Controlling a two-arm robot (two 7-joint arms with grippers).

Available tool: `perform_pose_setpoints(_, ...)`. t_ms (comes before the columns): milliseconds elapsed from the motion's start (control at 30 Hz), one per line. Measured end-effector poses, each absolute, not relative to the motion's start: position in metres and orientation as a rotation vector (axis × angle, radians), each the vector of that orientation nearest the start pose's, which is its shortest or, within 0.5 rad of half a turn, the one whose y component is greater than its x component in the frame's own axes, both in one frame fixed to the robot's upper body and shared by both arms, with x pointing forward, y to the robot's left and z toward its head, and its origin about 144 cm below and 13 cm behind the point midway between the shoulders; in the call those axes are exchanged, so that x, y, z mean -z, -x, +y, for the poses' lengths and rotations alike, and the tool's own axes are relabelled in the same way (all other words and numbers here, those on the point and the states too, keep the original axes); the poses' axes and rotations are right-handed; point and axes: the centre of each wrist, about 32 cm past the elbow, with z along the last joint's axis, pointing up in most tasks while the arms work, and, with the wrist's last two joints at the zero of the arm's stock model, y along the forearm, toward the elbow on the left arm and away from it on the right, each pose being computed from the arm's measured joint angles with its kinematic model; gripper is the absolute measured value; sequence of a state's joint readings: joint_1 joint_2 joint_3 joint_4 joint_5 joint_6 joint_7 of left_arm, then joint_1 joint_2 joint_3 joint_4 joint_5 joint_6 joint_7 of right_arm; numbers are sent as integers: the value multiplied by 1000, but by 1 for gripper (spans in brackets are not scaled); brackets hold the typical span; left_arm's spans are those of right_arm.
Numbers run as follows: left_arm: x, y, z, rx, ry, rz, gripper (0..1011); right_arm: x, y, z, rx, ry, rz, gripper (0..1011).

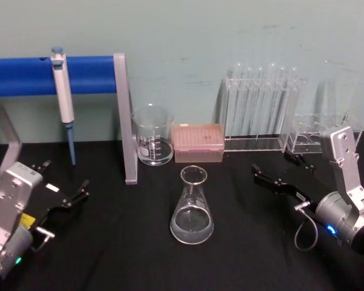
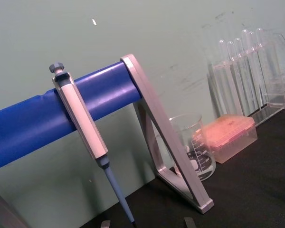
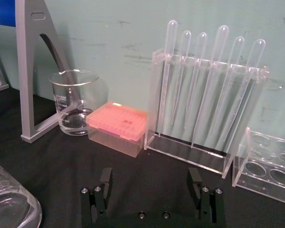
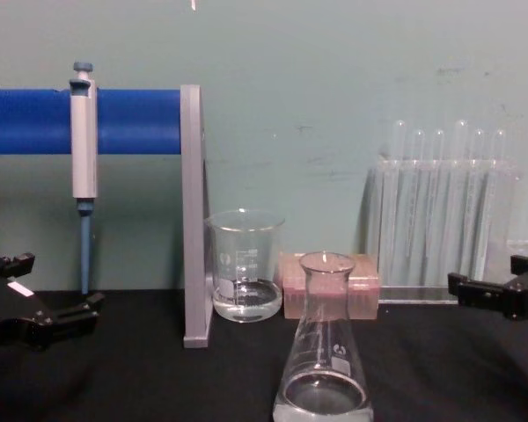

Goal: Grasp the erlenmeyer flask with one hand, shake it three times, then place it back.

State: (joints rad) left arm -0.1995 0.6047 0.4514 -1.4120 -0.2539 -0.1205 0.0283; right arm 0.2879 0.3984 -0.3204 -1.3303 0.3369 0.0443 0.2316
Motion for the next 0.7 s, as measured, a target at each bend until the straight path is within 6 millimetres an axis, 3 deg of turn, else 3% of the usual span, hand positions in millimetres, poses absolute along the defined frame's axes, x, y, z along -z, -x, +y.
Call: perform_pose_setpoints(700,-1140,-489,310,-1248,-304,-285,1001,-1158,-528,-281,1136,175,-10,1000)
